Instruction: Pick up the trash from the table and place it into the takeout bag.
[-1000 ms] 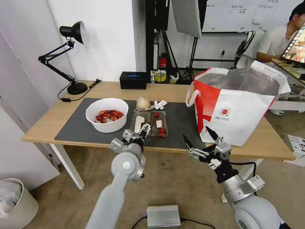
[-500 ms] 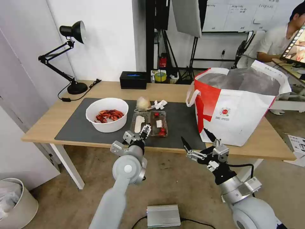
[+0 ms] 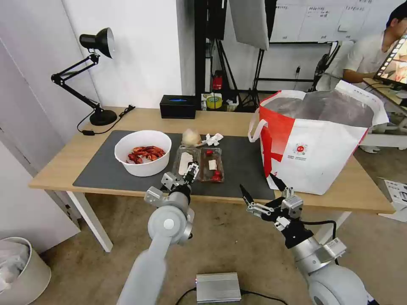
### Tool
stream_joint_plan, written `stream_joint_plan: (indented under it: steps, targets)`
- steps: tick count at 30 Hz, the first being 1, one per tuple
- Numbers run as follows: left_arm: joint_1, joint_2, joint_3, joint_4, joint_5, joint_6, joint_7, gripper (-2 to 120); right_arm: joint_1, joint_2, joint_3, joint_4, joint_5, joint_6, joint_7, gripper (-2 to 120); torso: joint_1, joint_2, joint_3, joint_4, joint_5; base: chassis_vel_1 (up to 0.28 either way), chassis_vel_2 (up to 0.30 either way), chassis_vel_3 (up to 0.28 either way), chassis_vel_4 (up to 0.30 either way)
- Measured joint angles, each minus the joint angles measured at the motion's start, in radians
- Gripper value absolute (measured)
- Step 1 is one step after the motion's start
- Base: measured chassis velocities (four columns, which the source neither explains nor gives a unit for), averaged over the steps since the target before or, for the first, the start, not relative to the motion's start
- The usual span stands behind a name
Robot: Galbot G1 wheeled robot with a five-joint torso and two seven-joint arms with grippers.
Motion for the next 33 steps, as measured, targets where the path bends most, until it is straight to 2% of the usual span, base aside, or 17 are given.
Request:
stream_joint_plan:
  steps: [18,33]
  targets:
    - [0.003,0.025,0.008,-0.038,0.028,-0.034,0.095,100,-0.002,0.005,-0.004,0.003,-0.007,0.000,-0.001,100,0.000,0.000,0.000,0.0000,0.0000,0.000,0.000,0.000,0.000]
    - [-0.030,-0.002,0.070,-0.042,0.028,-0.038,0.113,100,-0.003,0.000,0.003,0.003,-0.006,0.000,-0.001,100,0.000,0.000,0.000,0.0000,0.0001,0.000,0.000,0.000,0.000]
